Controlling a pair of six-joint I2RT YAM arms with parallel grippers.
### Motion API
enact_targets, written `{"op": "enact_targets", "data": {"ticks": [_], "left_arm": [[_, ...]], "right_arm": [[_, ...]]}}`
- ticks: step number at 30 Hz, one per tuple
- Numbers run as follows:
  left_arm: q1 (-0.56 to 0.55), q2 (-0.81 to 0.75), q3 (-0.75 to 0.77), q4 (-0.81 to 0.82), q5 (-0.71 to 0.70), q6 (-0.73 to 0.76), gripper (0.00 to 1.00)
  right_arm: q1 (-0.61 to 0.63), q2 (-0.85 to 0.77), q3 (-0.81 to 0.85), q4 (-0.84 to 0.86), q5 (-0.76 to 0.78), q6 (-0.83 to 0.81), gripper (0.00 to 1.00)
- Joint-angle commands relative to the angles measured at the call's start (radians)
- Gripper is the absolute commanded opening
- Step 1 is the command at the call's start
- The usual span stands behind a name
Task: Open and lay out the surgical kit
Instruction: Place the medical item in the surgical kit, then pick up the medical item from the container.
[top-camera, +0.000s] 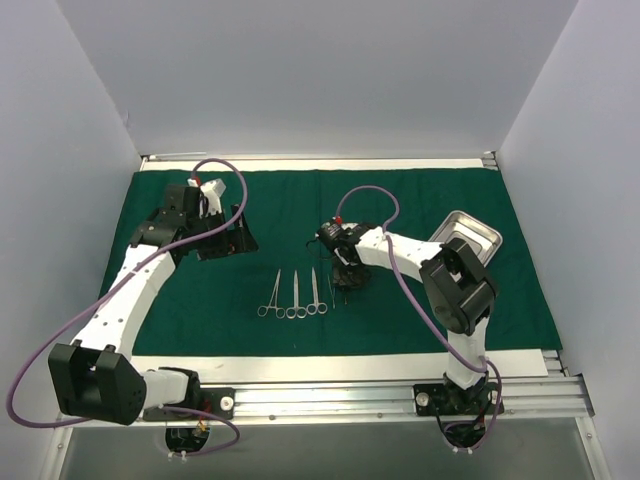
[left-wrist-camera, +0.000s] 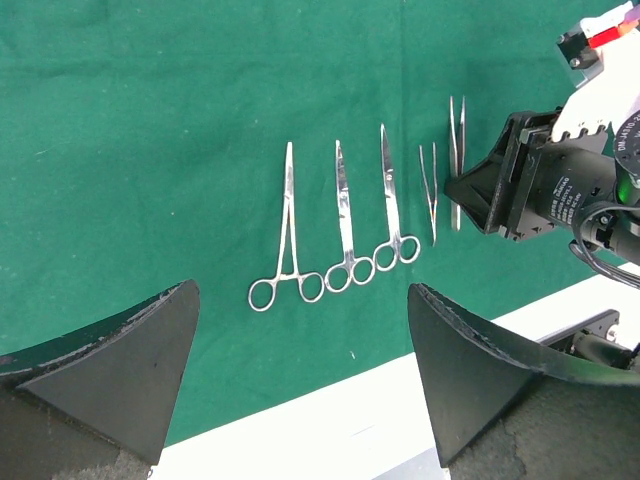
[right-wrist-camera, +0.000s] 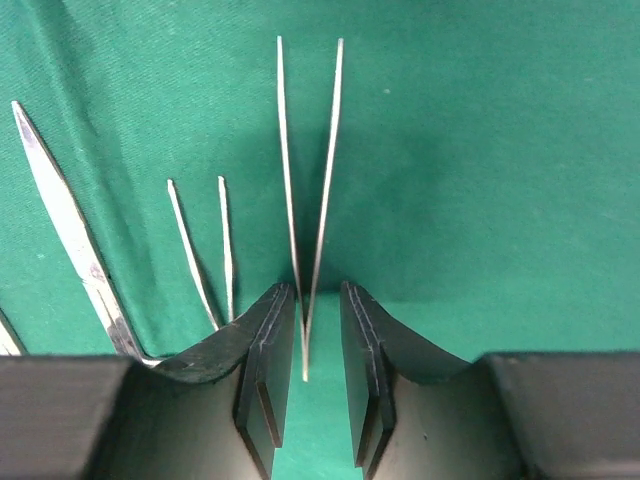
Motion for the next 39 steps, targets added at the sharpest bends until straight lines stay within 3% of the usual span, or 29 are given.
{"op": "enact_targets", "data": {"ticks": [1,6,11,17,21,28,39], "left_arm": [[0.013,0.014,-0.003,0.052,0.036,-0.006,0.94],[0.019,0.042,0.009,0.061,0.047,0.007,0.94],[0.020,0.089,0.022,0.073,0.061,0.038,0.94],[0.019,0.134,0.025,0.083,0.096,0.052,0.94],[0.020,0.160,0.009,0.099,0.125,0.038,0.94],[0.022,0.215,0.020,0.087,0.124,0.044,0.94],[0.029,0.281,0.052,0.086,0.128,0.032,0.95]], "right_arm": [[0.002,-0.053,0.082,-0.094,0.079,-0.011,0.26],[-0.068,-0.108,0.303,-0.243,0.147,-0.033,0.27],[-0.315,-0.101,0.467,-0.366,0.157,-0.005,0.30],[-0.654,-0.082,0.475,-0.338,0.142,-0.028,0.31],[-0.794,-0.033,0.466,-0.318,0.121,-0.092,0.24],[-0.838,0.074,0.506,-0.409,0.234,-0.113,0.18],[-0.871,0.131,0.409,-0.392,0.297,-0.100,0.17]]}}
